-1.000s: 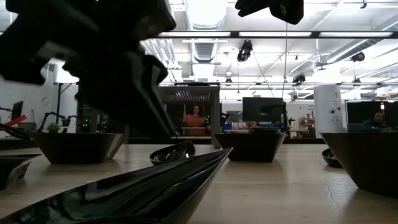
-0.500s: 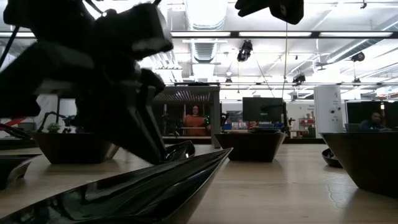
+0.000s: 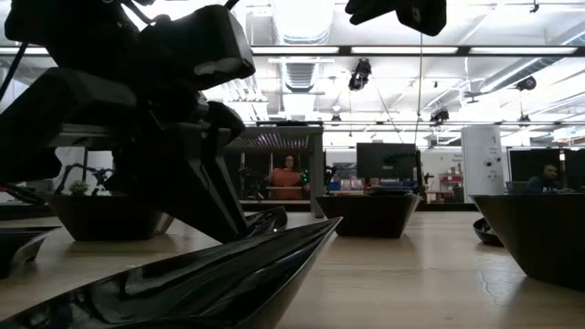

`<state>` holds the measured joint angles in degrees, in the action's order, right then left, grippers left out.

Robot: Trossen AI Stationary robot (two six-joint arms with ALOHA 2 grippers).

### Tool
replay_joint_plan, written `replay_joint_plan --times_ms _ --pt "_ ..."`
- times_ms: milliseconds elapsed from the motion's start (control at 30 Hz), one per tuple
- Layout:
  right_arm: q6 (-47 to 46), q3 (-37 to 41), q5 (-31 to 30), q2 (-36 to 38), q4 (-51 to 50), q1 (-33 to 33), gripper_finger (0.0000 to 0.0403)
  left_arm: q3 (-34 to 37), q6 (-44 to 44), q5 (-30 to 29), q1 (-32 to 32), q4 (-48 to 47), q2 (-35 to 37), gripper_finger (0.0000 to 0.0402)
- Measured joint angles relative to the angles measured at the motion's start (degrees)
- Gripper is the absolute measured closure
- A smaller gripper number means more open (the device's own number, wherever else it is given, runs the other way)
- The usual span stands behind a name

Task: Pick & Place Mini shaped plates
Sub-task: Stack the middle left drop-shaped plate on the other drop plate on the shelf

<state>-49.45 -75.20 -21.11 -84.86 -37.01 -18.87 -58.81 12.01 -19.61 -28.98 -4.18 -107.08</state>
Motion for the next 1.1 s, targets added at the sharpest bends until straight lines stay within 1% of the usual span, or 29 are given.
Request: replay_joint_plan --times_ms 333,667,767,900,1100 --pt "0.02 0.00 -0.06 0.00 0.00 0.02 0.0346 0.49 -2.90 -0.01 1.02 0.37 -0.13 0.0337" --pt "-0.08 0.00 -0.06 0.00 0.00 0.02 0.0346 0.90 -5.07 1.37 2.17 0.67 -0.25 0.0339" --pt "-0.09 0.00 -0.06 0.00 0.00 0.02 0.0346 0.90 -4.84 2.91 2.52 0.63 -0.25 0.0353" --pt "-0.07 0.00 -0.06 0.00 0.01 0.02 0.0346 0.90 -4.79 4.19 2.87 0.64 -0.25 0.0392" --pt "-0.09 0.00 -0.06 0.00 0.04 0.02 0.0346 0.69 -3.41 4.51 3.44 0.12 -0.03 0.0400"
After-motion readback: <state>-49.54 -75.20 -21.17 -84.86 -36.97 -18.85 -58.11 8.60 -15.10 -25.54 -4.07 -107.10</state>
